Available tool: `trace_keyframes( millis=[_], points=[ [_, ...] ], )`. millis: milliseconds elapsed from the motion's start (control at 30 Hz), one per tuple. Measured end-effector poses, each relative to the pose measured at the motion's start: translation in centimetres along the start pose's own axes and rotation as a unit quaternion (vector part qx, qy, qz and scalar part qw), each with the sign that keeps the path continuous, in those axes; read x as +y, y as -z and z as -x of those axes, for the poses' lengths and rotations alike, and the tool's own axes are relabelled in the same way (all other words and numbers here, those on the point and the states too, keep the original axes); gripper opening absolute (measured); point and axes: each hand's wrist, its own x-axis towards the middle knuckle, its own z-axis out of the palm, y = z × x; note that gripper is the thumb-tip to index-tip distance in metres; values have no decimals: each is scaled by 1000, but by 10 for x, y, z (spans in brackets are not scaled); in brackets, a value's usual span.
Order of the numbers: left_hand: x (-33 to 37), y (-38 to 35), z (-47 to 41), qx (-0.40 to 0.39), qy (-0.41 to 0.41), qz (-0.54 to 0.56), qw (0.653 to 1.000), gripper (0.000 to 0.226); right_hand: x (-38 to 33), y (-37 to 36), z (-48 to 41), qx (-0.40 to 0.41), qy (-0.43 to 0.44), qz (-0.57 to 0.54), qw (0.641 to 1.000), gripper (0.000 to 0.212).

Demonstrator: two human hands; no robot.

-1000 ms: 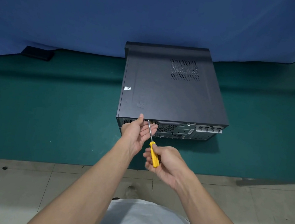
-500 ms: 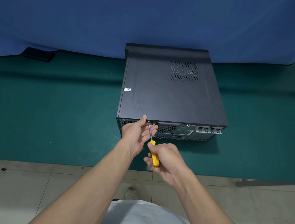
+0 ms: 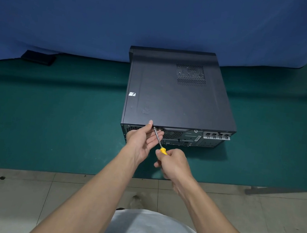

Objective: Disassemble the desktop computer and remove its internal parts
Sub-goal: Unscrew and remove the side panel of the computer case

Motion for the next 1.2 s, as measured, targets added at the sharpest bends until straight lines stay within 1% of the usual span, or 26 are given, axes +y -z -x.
trace_keyframes(
  millis=[67, 167, 267, 400, 533, 667, 767, 833, 933, 1067, 1133, 1200],
  points=[
    [0, 1, 0, 2, -4, -11, 1000, 16, 1, 0, 0, -17, -17, -26, 999, 23],
    [-2, 1, -1, 2, -10, -27, 1000, 8, 1, 1, 2, -25, -21, -68, 997, 18],
    [-2, 2, -1, -2, -12, -28, 1000, 11, -2, -1, 3, -27, -32, -99, 994, 13],
    [-1, 2, -2, -4, -11, -29, 1000, 16, -1, 1, -1, -7, -14, -65, 998, 25],
    [-1, 2, -3, -2, -13, -27, 1000, 14, 1, 2, 0, -21, -31, -101, 994, 27],
    [-1, 4, -1, -12, -15, -28, 999, 12, 1, 1, 0, -21, -38, -129, 991, 16],
    [0, 4, 0, -13, -18, -31, 999, 6, 1, 1, -3, -2, -29, -95, 995, 18],
    [-1, 3, 1, -12, -20, -34, 999, 6, 2, 1, -4, -4, -25, -82, 996, 20],
    [-2, 2, 1, -11, -23, -35, 999, 9, 3, 0, -3, -15, -34, -98, 994, 25],
    [-1, 2, 1, -9, -22, -36, 999, 8, 2, -1, -2, -19, -35, -131, 991, 13],
    [-1, 2, 2, -8, -20, -37, 999, 9, 1, 0, -3, -9, -34, -127, 991, 16],
    [0, 2, 2, -7, -18, -39, 999, 10, -1, 1, -3, -7, -22, -100, 995, 17]
  ],
)
